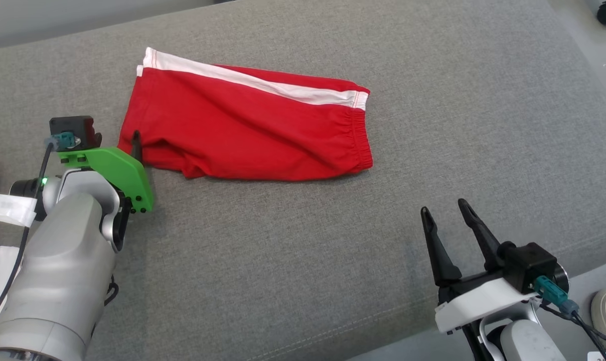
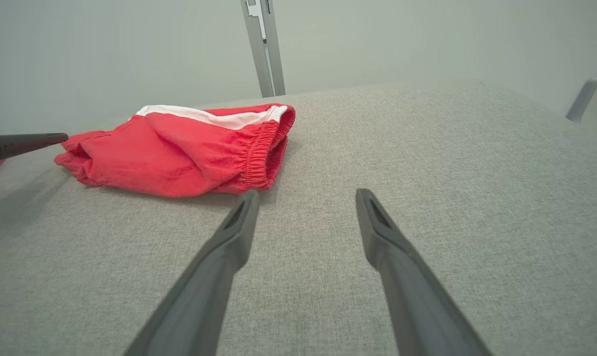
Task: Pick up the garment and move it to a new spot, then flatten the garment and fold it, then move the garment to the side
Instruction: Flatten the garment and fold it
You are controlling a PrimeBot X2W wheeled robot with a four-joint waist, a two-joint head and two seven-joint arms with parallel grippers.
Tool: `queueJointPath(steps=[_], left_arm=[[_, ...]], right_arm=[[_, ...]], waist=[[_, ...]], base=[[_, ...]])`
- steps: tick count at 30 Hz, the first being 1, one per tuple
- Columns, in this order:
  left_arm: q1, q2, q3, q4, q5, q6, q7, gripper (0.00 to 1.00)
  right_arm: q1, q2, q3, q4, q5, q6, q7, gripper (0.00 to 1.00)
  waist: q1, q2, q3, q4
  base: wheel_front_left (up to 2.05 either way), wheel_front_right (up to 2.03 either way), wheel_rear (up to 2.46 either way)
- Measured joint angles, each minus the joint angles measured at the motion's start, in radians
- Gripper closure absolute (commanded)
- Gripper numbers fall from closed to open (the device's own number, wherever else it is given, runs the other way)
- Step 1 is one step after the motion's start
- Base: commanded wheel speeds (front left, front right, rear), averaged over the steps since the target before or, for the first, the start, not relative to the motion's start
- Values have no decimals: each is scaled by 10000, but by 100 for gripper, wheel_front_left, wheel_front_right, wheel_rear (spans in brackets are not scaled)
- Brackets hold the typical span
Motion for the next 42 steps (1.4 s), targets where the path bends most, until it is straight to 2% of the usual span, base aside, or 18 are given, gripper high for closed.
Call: queueJointPath(steps=[7, 12, 13, 14, 15, 16, 21, 29, 36, 42], left_arm=[[-16, 144, -31, 372, -33, 267, 326, 0], [-67, 100, -40, 433, -96, 148, 500, 0], [-100, 94, -44, 447, -100, 102, 539, 38], [-100, 94, -44, 447, -100, 102, 539, 56], [-126, 67, -56, 458, -109, 96, 543, 97], [-131, 33, -73, 462, -111, 90, 548, 100], [-58, -134, -79, 545, -226, -10, 629, 100], [403, -405, 12, 610, -491, -54, 77, 100], [1124, -853, 29, 652, -648, -100, -514, 100], [1761, -1081, -8, 725, -715, -134, -744, 100]], right_arm=[[131, 4, 142, -278, -169, 0, 94, 0], [141, 4, 207, -462, -203, 0, 119, 0], [157, 4, 211, -487, -211, 0, 117, 0], [157, 4, 211, -487, -211, 0, 117, 0], [183, 4, 217, -506, -217, 0, 117, 0], [220, 2, 228, -514, -251, 0, 117, 0], [314, 4, 265, -575, -594, 0, -21, 0], [316, 10, 8, -744, -1313, 0, -238, 0], [442, 8, -134, -819, -2307, 0, -295, 0], [610, 8, -288, -773, -2477, 0, -242, 0]], waist=[[0, 0, 287, -215], [0, 0, 491, -285], [0, 0, 523, -283], [0, 0, 523, -283], [0, 0, 547, -273], [0, 0, 556, -254], [0, 0, 439, -150], [0, 0, -9, 116], [0, 0, -599, 586], [0, 0, -1118, 956]], base=[[0, 0, 0], [0, 0, 0], [0, 0, 0], [0, 0, 0], [0, 0, 0], [0, 0, 0], [0, 0, 0], [0, 0, 0], [0, 0, 0], [0, 0, 0]])
